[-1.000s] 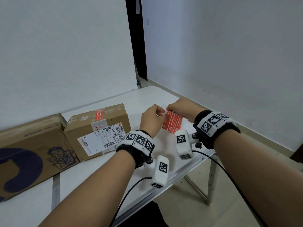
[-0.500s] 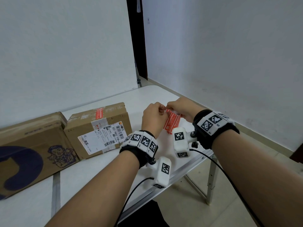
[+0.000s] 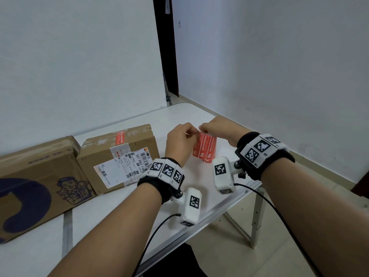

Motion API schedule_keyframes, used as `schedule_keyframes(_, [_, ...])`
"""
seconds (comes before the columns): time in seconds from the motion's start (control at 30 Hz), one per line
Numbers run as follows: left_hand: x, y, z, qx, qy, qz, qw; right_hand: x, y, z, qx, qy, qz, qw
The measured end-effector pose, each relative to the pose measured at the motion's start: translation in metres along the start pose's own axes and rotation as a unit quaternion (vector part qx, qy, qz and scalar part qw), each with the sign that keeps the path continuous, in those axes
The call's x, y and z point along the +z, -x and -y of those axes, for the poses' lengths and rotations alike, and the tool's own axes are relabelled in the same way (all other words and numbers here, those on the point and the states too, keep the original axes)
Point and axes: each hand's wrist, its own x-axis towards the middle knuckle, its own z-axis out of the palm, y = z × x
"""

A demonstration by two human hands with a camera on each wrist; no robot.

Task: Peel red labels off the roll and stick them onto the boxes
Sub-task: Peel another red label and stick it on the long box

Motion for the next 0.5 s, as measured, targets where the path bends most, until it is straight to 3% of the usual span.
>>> schedule_keyframes(0.27, [-0.023,-0.001,0.008,-0.026,0.047,-0.011,0.999,-0.001,0.007,0.016,-0.101,0.094,-0.033,0.99])
schedule_keyframes(0.5, [-0.039,0.001,-0.002,0.034,0.002,-0.037,0.999,0.003,0.009,0.029,-0.1,0.008,-0.006,0.995])
